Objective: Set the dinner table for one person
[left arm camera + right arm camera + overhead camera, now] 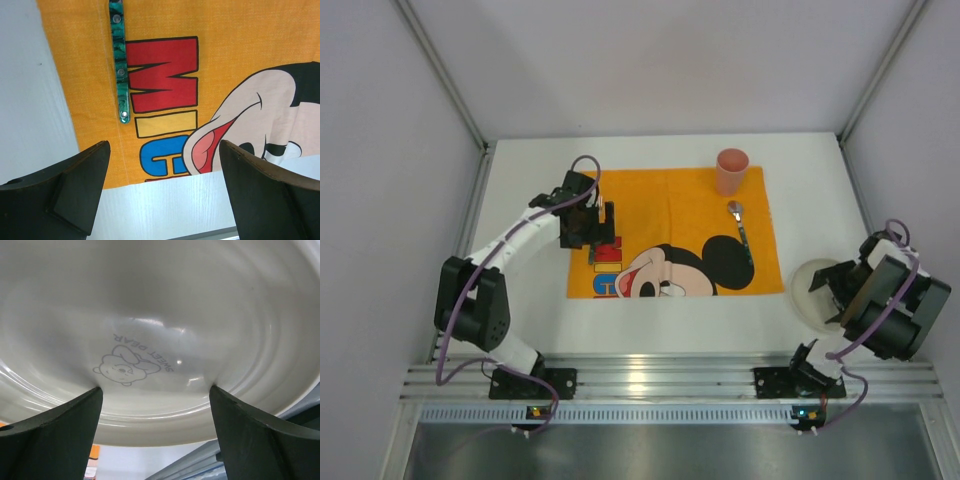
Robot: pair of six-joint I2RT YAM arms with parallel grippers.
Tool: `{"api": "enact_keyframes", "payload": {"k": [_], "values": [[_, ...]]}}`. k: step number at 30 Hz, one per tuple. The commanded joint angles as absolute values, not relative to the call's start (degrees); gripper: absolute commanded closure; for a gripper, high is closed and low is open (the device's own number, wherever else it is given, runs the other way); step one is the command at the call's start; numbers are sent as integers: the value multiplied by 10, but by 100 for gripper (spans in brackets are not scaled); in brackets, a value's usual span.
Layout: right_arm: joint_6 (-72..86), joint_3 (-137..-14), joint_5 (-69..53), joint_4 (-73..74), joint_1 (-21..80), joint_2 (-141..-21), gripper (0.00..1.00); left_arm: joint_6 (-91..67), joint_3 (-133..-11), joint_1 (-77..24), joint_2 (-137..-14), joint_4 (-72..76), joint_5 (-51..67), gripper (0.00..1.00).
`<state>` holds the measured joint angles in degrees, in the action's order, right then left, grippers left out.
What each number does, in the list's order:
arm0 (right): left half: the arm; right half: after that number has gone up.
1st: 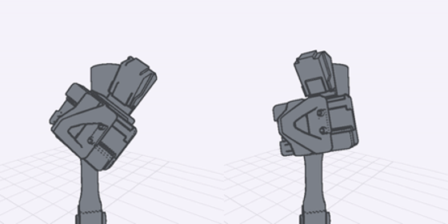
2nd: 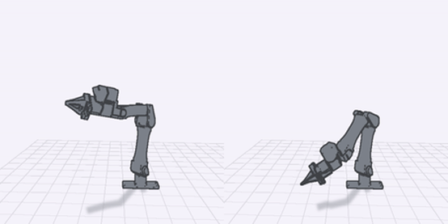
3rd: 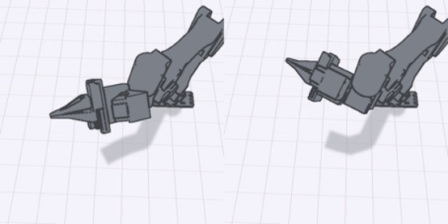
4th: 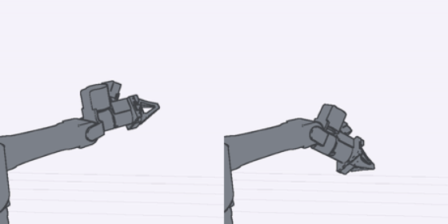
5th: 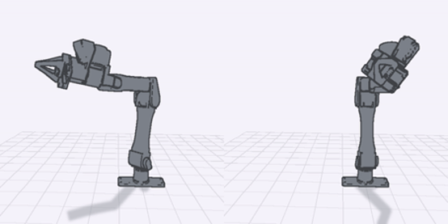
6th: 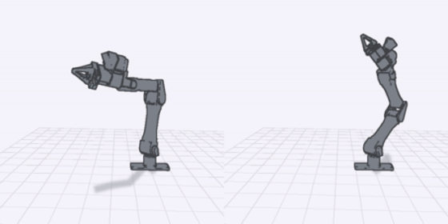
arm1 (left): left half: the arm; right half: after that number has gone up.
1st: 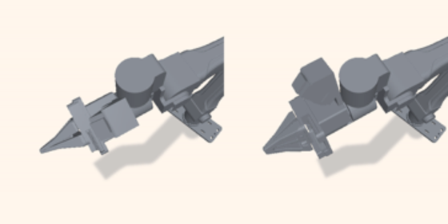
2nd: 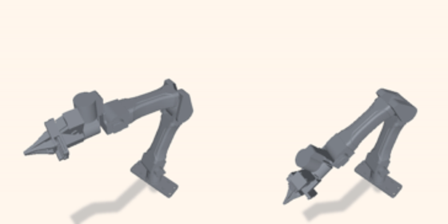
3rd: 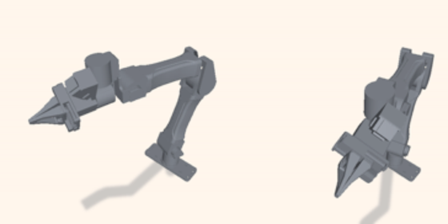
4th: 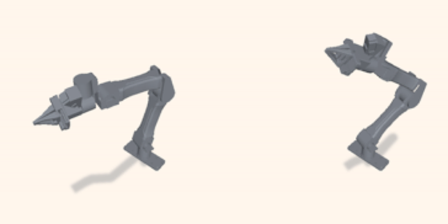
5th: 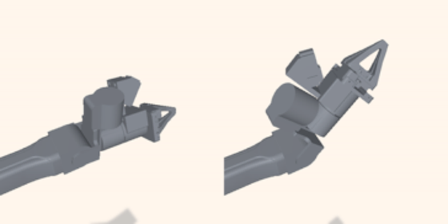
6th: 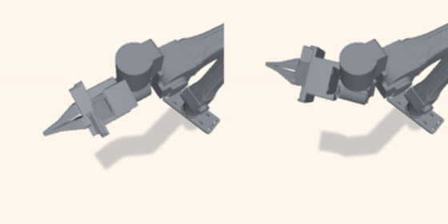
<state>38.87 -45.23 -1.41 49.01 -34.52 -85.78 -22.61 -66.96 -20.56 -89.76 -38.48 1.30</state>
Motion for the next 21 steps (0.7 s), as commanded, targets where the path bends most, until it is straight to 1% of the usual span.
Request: {"api": "enact_keyframes", "payload": {"k": [1, 5, 10, 15, 21], "values": [[417, -495, -3, 350, -329, -922, 13, -231, -711, -216, -916, -388, 18, 5], [427, -556, -19, 353, -294, -963, 13, -230, -735, -222, -930, -395, 14, 5], [422, -639, -34, 368, -264, -983, 13, -236, -741, -227, -933, -395, 14, 5], [407, -697, -24, 432, -254, -945, 12, -236, -739, -229, -932, -393, 13, 5], [367, -681, 13, 482, -268, -855, 11, -235, -735, -229, -931, -383, 20, 5]]}}
